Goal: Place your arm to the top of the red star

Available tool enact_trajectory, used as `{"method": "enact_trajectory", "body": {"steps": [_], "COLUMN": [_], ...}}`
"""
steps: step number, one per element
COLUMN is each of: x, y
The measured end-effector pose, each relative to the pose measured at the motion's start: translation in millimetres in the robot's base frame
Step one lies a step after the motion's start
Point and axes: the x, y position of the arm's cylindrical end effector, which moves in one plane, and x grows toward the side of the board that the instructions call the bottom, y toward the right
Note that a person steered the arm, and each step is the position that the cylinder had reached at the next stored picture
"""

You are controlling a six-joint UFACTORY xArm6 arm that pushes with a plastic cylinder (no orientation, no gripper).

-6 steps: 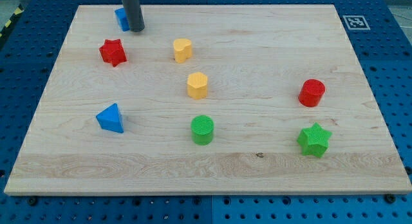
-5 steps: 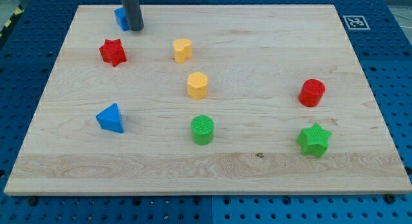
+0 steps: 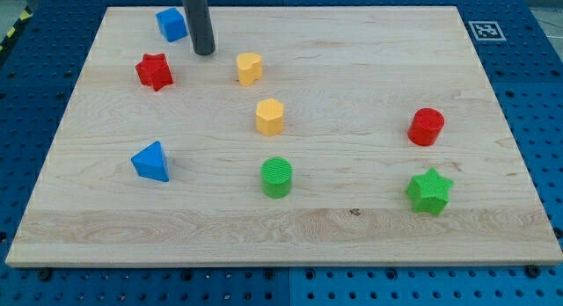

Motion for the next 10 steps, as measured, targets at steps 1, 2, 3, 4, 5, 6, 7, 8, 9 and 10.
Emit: {"method": "enact_trajectory", "body": {"steps": [1, 2, 3, 4, 5, 6, 7, 8, 9, 10], "x": [6.7, 6.7, 1.6, 0.3, -10.6, -20.1, -20.1, -14.0, -3.1, 5.6], "y": [0.0, -1.3, -9.1, -10.6, -20.8, -29.3, -42.9, -66.0, -100.3, -109.7]}}
